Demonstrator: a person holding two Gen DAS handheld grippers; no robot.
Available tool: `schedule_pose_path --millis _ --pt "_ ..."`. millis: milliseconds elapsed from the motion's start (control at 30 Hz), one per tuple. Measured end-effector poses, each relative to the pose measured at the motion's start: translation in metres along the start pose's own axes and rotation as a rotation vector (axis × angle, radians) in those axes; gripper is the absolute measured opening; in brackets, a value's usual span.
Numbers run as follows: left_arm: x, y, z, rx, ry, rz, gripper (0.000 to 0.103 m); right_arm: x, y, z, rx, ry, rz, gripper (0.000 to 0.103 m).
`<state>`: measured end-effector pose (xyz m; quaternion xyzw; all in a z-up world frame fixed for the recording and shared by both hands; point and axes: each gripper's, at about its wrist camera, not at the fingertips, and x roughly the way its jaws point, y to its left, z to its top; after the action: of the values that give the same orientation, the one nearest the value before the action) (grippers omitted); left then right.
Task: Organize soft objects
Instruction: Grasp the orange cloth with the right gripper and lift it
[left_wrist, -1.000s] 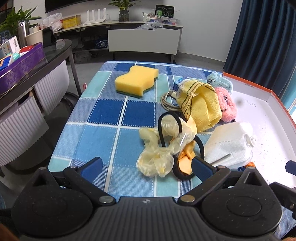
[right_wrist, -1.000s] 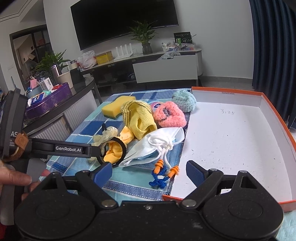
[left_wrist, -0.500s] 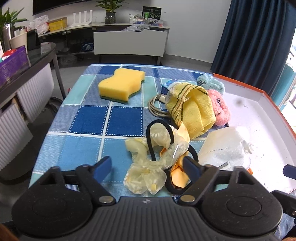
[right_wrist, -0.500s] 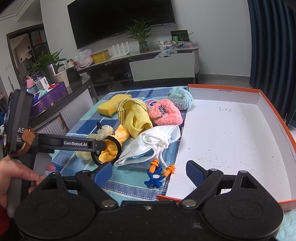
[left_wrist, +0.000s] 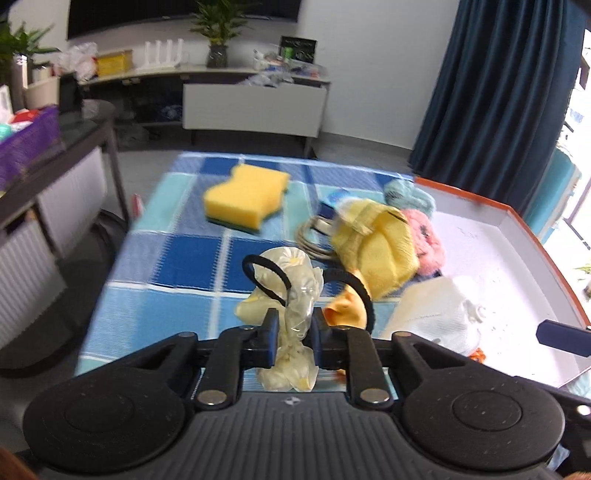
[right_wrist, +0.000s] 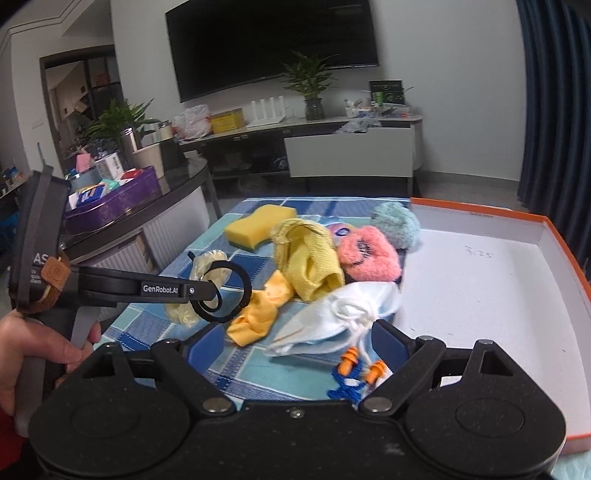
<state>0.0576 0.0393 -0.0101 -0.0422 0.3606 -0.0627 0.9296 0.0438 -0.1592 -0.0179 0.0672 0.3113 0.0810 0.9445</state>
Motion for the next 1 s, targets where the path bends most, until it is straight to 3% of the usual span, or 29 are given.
schedule_pose_path --millis 233,367,467,633,767,800,833,1000 --pt "-0.017 0.035 -0.001 -0.073 -0.021 0.069 0.019 0.045 0.026 0.013 -0.046 0.039 0.066 0.101" --pt "-0.026 0.047 -0.002 -0.098 -0.043 0.083 0.019 0.084 0.033 0.015 -0.036 0.105 0.051 0.087" --pt "-0.026 0.047 -0.003 -0.099 -0.048 0.090 0.019 0.107 0.033 0.016 0.005 0.140 0.055 0.083" --pt "-0.025 0.051 -0.006 -0.110 -0.049 0.085 0.019 0.126 0.047 0.020 -0.065 0.141 -0.009 0.081" --pt "-0.025 0.052 -0.007 -0.112 -0.050 0.077 0.019 0.133 0.061 0.021 -0.183 0.152 -0.061 0.059" --pt "-0.025 0.052 -0.007 -0.113 -0.047 0.076 0.019 0.133 0.062 0.021 -0.188 0.149 -0.059 0.050" --pt "-0.025 0.052 -0.008 -0.114 -0.046 0.077 0.019 0.133 0.060 0.021 -0.184 0.157 -0.047 0.035" --pt "-0.027 0.052 -0.007 -0.116 -0.046 0.075 0.019 0.121 0.050 0.022 -0.129 0.138 -0.013 0.026"
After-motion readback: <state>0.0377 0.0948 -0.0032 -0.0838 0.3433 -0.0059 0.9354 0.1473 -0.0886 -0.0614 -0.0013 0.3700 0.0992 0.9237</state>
